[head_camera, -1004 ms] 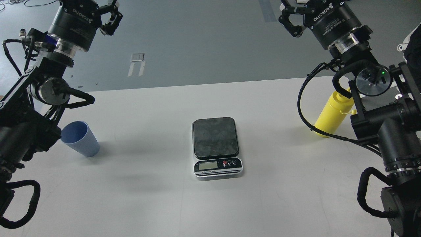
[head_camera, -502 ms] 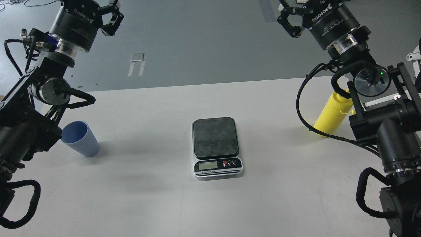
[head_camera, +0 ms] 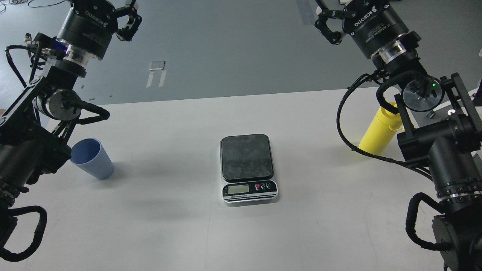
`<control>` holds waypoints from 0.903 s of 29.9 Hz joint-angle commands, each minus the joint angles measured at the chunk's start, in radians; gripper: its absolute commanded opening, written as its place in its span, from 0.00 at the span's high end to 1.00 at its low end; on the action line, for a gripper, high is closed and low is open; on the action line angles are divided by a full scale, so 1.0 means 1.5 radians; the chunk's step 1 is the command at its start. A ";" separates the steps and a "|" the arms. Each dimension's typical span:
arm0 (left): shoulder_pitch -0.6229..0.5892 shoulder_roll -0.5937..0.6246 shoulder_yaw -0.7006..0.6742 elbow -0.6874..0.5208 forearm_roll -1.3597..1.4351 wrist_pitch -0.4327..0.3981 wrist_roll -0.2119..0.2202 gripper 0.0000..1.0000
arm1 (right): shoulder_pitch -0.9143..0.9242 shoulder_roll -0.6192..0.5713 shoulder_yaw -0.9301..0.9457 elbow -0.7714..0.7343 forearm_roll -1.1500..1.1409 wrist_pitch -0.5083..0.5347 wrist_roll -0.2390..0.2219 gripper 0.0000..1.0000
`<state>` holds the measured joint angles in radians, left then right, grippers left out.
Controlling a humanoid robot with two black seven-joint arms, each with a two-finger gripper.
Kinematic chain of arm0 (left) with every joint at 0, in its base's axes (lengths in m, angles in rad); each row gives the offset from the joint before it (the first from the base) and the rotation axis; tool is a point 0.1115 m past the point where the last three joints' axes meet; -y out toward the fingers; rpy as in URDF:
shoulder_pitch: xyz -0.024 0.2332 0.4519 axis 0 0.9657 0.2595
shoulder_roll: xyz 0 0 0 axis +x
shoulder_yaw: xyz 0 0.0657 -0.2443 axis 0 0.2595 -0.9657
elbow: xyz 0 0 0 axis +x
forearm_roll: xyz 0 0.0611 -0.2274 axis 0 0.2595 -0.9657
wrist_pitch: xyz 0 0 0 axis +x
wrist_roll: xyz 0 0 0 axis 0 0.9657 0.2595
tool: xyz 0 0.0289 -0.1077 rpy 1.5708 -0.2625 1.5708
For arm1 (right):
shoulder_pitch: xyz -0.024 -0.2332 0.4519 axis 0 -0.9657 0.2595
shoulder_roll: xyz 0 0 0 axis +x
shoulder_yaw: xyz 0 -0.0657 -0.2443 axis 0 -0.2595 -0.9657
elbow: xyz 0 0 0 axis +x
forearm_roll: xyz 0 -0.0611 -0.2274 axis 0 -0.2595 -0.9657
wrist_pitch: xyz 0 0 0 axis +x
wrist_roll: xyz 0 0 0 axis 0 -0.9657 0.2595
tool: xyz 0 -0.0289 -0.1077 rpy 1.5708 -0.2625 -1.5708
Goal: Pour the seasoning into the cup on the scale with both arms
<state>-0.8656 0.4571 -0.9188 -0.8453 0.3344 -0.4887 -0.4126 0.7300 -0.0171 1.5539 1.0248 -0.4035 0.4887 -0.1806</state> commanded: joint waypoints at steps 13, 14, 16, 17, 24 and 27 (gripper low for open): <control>-0.001 0.000 0.000 -0.001 0.000 0.000 0.000 0.01 | -0.001 0.000 0.000 0.000 0.000 0.000 0.000 0.00; -0.001 0.000 0.000 -0.001 0.000 0.000 0.000 0.01 | -0.001 0.000 0.000 0.000 0.000 0.000 0.000 0.00; -0.001 0.000 0.000 -0.001 0.000 0.000 0.000 0.01 | -0.001 0.000 0.000 0.000 0.000 0.000 0.000 0.00; -0.001 0.000 0.000 -0.002 0.000 0.000 0.000 0.01 | -0.001 0.000 0.000 0.000 0.000 0.000 0.000 0.00; -0.001 0.000 0.001 -0.003 0.000 0.000 0.000 0.01 | -0.001 0.000 0.000 0.000 0.000 0.000 0.001 0.00; -0.001 0.000 0.001 -0.004 0.000 0.000 0.000 0.01 | -0.001 0.000 0.000 0.000 0.000 0.000 0.000 0.00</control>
<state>-0.8667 0.4571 -0.9173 -0.8504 0.3344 -0.4887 -0.4130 0.7286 -0.0169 1.5539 1.0248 -0.4035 0.4887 -0.1805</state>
